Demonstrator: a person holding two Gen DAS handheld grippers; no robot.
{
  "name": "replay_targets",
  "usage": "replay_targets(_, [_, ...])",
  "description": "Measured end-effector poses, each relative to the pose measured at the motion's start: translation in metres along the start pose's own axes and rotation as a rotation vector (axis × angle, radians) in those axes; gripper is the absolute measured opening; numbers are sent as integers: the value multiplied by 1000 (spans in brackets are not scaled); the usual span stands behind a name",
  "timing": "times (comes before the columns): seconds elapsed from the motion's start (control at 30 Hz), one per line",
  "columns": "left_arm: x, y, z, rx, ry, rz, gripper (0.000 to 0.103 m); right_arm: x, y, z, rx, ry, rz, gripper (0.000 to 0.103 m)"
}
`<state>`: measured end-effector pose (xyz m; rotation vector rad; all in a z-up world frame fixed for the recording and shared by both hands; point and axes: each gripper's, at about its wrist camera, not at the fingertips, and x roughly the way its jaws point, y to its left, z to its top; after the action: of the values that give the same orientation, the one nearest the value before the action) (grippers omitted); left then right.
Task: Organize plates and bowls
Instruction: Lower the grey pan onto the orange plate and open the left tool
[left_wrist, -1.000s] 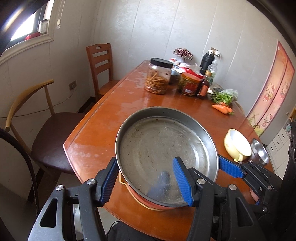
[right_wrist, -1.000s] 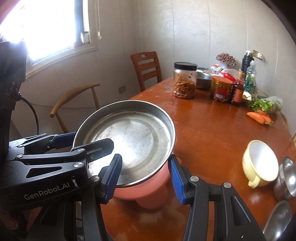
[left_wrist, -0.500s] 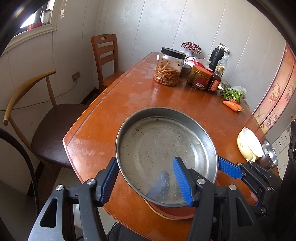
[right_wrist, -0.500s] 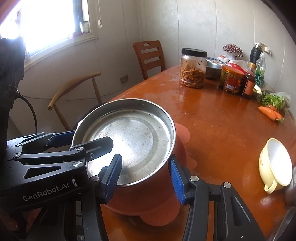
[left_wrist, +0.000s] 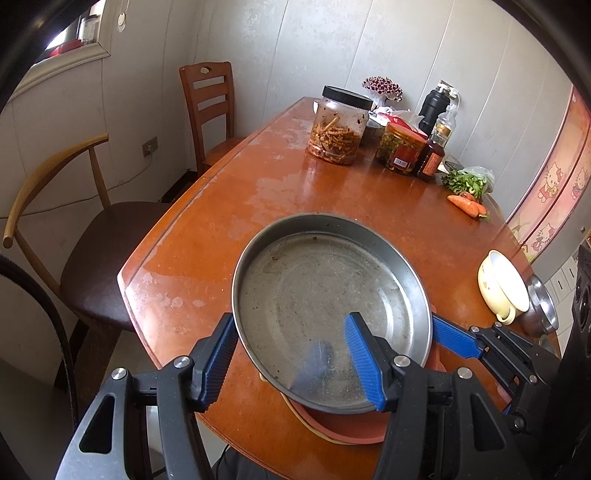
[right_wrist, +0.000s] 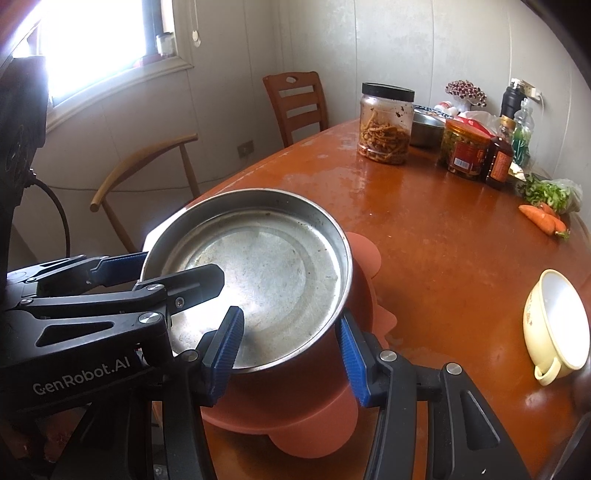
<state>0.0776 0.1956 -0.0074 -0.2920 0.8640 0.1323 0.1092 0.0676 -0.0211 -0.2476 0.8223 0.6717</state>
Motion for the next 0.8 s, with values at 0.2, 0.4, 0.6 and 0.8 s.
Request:
replay_targets(0.2, [4, -4, -1, 9, 9, 0, 60, 2, -2, -1, 2, 7, -8, 53])
replay_targets(0.4, [6, -6, -2, 13, 16, -6, 60, 1, -7, -1, 17, 6, -3, 53])
replay_targets(0.6, [5, -7, -2, 15, 17, -8, 60, -3, -10, -4, 23, -2, -17, 53])
replay_targets(0.8, [2, -10, -4, 24, 9, -2, 60, -13, -12, -4, 26, -26, -39, 53])
